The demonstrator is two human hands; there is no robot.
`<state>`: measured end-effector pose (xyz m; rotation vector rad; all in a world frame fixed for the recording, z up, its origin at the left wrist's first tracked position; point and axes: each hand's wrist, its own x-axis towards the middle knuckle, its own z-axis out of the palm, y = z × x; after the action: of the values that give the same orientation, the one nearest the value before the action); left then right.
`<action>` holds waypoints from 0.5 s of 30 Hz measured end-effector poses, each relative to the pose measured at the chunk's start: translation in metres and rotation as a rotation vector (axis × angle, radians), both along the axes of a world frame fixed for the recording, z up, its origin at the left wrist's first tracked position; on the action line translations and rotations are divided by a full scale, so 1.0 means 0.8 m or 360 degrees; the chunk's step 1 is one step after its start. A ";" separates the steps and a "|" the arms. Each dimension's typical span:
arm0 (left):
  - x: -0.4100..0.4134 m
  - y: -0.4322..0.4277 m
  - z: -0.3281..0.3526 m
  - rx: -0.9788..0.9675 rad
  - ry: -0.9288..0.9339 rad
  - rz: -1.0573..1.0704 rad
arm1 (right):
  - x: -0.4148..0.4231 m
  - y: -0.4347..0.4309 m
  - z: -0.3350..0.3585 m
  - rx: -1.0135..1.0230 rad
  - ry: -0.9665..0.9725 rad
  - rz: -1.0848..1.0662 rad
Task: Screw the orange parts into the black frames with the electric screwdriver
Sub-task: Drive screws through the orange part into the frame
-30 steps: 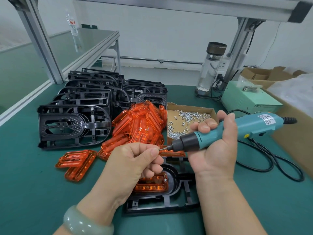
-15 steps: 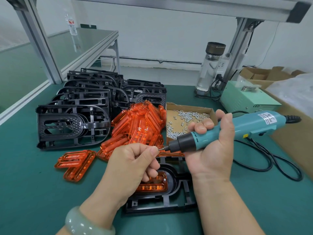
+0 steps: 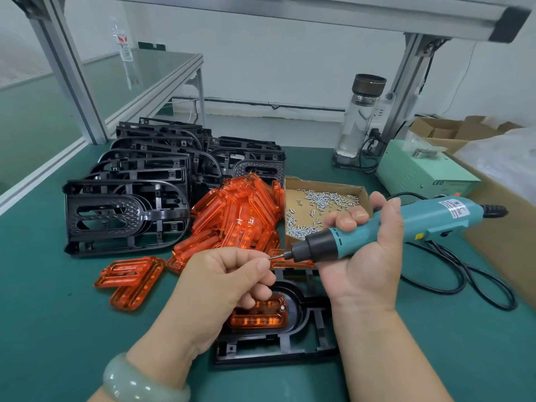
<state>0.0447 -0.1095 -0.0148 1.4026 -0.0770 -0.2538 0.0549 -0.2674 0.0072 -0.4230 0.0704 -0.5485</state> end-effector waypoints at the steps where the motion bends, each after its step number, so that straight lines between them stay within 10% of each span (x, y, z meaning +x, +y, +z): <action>1: 0.000 0.000 -0.001 0.0049 -0.0038 0.0021 | 0.000 0.001 0.000 -0.0003 0.0007 0.0009; 15: 0.002 0.013 0.007 0.0504 -0.0348 0.0029 | -0.001 0.000 -0.001 -0.0053 -0.0028 0.0068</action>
<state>0.0463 -0.0989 -0.0091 1.7425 -0.2118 -0.0983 0.0543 -0.2672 0.0063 -0.4509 0.0353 -0.5116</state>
